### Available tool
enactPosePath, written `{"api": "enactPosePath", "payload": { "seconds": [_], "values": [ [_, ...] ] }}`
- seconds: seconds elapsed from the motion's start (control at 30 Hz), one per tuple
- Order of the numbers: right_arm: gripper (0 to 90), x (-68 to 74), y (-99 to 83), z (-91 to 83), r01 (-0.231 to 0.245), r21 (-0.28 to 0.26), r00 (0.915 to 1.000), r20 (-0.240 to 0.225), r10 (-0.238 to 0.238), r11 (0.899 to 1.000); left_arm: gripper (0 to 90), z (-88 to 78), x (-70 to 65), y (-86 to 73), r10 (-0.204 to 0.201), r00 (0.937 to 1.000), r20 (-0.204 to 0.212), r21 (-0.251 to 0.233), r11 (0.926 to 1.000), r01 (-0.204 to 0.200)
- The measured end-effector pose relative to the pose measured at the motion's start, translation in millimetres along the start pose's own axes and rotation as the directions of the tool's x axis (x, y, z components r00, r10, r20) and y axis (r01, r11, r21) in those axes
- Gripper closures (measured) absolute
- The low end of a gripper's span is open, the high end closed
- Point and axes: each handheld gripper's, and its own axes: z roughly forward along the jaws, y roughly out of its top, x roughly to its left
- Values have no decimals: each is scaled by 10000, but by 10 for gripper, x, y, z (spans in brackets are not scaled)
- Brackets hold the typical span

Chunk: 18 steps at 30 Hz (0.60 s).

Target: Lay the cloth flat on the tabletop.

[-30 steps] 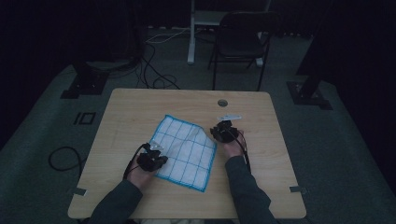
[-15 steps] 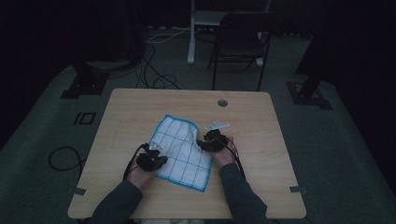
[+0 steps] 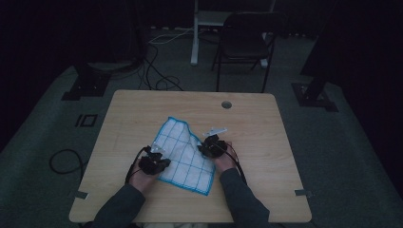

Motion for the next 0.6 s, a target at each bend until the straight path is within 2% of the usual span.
{"api": "enactPosePath", "payload": {
  "seconds": [0.17, 0.27, 0.4, 0.43, 0.5, 0.57, 0.6],
  "values": [
    [848, -96, 55, -146, 90, -380, 9957, 925, -55, 9992, 871, 0, 1, -1, 1, 10000, 16, -3, 10000, -1],
    [851, -218, 115, -261, -70, -626, 9914, 1299, 151, 9980, 869, -1, -3, -3, -20, 10000, 1, -8, 10000, 20],
    [848, -359, 213, -393, 34, -717, 9844, 1758, 93, 9974, 863, -4, -14, -7, -14, 10000, -41, -2, 10000, 14],
    [839, -384, 231, -417, 71, -721, 9811, 1936, 70, 9974, 861, -5, -19, -8, -28, 10000, -33, 3, 10000, 28],
    [741, -397, 246, -469, 145, -916, 9711, 2385, 78, 9957, 850, -6, -34, -15, -85, 10000, 14, -33, 10000, 85],
    [715, -394, 241, -496, 161, -1033, 9678, 2517, 105, 9945, 841, -7, -44, -21, -113, 9999, 52, -62, 9999, 113],
    [696, -386, 223, -521, 13, -1195, 9684, 2477, 285, 9928, 838, -10, -52, -26, -56, 9999, 94, -28, 10000, 57]
  ]
}}
